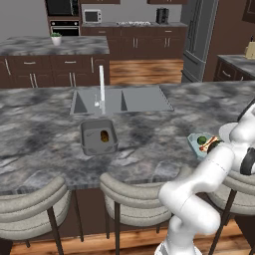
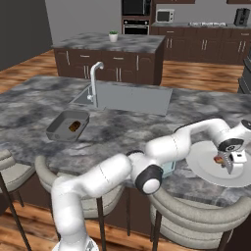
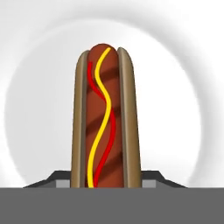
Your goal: Place one cooked food and one vegetable from the large plate to each tupperware container.
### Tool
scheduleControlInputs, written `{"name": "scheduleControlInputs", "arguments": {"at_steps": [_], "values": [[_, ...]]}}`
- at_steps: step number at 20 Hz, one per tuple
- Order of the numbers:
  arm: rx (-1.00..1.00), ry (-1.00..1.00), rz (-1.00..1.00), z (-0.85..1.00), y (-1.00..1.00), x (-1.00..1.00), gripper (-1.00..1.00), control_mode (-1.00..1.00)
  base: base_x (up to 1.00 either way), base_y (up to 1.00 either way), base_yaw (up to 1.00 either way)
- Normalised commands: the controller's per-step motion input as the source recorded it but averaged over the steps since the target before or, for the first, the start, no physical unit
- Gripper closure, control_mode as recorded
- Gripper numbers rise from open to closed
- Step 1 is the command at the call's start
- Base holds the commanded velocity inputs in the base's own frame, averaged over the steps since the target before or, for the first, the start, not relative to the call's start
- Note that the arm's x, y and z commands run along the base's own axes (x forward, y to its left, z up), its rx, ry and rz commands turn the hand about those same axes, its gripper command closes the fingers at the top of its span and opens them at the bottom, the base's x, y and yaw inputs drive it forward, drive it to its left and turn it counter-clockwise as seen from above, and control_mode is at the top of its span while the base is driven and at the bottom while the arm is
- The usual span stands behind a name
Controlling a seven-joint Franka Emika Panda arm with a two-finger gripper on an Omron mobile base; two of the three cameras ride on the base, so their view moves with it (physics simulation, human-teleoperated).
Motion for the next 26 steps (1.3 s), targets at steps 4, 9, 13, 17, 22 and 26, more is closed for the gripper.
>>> {"name": "scheduleControlInputs", "arguments": {"at_steps": [4, 9, 13, 17, 22, 26], "values": [[0.00, -0.03, 0.18, 0.02, 1.00, -0.49, 1.00, -1.00, 0.00, 0.00, 0.00], [0.00, 0.10, 0.34, 0.23, 1.00, -0.38, 1.00, -1.00, 0.00, 0.00, 0.00], [0.01, 0.12, 0.30, 0.31, 1.00, -0.52, 1.00, -1.00, 0.00, 0.00, 0.00], [0.00, -0.42, 0.06, 0.06, 1.00, -0.58, 1.00, -1.00, 0.00, 0.00, 0.00], [0.07, -0.99, -0.01, -0.01, 1.00, -0.29, 1.00, -1.00, 0.00, 0.00, 0.00], [-0.19, -0.92, 0.00, 0.00, 1.00, 0.00, 1.00, -1.00, 0.00, 0.00, 0.00]]}}
